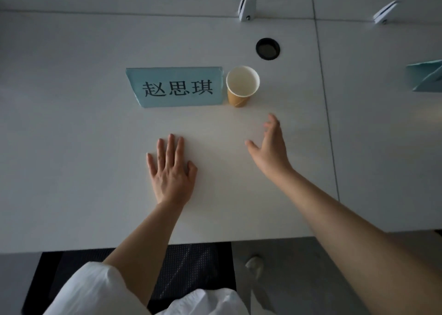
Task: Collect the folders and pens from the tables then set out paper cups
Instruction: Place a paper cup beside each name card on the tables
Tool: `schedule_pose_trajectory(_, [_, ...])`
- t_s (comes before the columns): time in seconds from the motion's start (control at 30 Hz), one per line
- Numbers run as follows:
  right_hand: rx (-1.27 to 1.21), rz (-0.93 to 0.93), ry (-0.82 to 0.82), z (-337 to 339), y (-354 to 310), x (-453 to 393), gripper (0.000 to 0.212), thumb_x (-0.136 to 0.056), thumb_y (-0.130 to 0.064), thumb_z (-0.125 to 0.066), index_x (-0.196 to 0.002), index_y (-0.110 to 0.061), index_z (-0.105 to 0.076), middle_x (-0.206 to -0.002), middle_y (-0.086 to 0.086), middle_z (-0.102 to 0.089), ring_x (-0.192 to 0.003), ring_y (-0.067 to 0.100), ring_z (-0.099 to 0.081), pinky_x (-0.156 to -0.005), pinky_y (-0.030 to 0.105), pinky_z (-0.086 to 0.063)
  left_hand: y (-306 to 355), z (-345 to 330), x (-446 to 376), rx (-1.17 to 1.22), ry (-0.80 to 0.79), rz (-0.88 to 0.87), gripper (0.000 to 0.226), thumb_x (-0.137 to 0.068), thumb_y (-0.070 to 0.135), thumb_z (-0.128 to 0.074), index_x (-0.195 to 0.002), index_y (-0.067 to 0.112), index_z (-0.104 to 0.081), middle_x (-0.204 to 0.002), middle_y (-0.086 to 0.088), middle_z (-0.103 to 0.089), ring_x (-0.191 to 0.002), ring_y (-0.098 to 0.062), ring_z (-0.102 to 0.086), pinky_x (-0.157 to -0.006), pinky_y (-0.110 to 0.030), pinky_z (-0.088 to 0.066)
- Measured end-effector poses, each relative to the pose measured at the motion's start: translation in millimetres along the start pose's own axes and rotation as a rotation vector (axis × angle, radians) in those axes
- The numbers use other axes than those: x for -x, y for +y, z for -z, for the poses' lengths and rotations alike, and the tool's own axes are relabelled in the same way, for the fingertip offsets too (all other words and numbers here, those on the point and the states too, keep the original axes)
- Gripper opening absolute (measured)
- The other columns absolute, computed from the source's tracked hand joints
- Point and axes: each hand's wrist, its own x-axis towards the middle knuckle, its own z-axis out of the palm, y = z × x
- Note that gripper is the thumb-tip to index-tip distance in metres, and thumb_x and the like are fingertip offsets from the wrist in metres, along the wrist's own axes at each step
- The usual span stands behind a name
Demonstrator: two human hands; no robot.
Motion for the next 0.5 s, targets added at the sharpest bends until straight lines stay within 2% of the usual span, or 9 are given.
schedule_pose_trajectory(0.07, [0.000, -0.009, -0.011, 8.8, 19.3, 27.6, 0.072, -0.085, -0.008, -0.065, -0.144, 0.001, -0.025, -0.137, 0.022, -0.043, -0.127, 0.029, -0.046, -0.102, 0.025, -0.032, 12.7, 3.7, -0.9, 0.093, 0.006, 0.063, 0.063, -0.094, 0.028, -0.040, -0.153, 0.019, -0.022, -0.163, 0.000, -0.013, -0.151, -0.021, 0.001, -0.120, -0.050, 0.002])
schedule_pose_trajectory(0.13, [-0.023, -0.040, -0.018, 21.5, 40.0, 54.9, 0.063, -0.087, -0.008, -0.062, -0.141, -0.001, -0.030, -0.133, 0.019, -0.048, -0.124, 0.028, -0.049, -0.099, 0.027, -0.036, 39.8, 7.1, 6.2, 0.219, 0.006, 0.142, 0.063, -0.091, 0.015, -0.045, -0.151, 0.015, -0.027, -0.162, -0.001, -0.015, -0.151, -0.020, 0.001, -0.120, -0.049, 0.007])
schedule_pose_trajectory(0.33, [-0.096, -0.134, 0.042, 73.6, 107.2, 131.6, 0.051, -0.088, -0.008, -0.061, -0.135, -0.003, -0.041, -0.126, 0.015, -0.055, -0.119, 0.025, -0.053, -0.094, 0.031, -0.041, 145.4, -12.2, 90.2, 0.366, -0.067, 0.019, 0.057, -0.093, 0.013, -0.048, -0.148, 0.020, -0.035, -0.161, 0.001, -0.022, -0.150, -0.016, -0.002, -0.118, -0.044, 0.011])
schedule_pose_trajectory(0.5, [-0.173, -0.189, 0.127, 144.4, 175.4, 185.3, 0.044, -0.086, 0.000, -0.060, -0.128, 0.002, -0.046, -0.120, 0.018, -0.058, -0.113, 0.029, -0.056, -0.094, 0.036, -0.044, 212.3, -45.5, 173.1, 0.428, -0.105, -0.011, 0.056, -0.092, 0.010, -0.050, -0.146, 0.018, -0.039, -0.158, -0.001, -0.029, -0.150, -0.015, -0.008, -0.120, -0.040, 0.003])
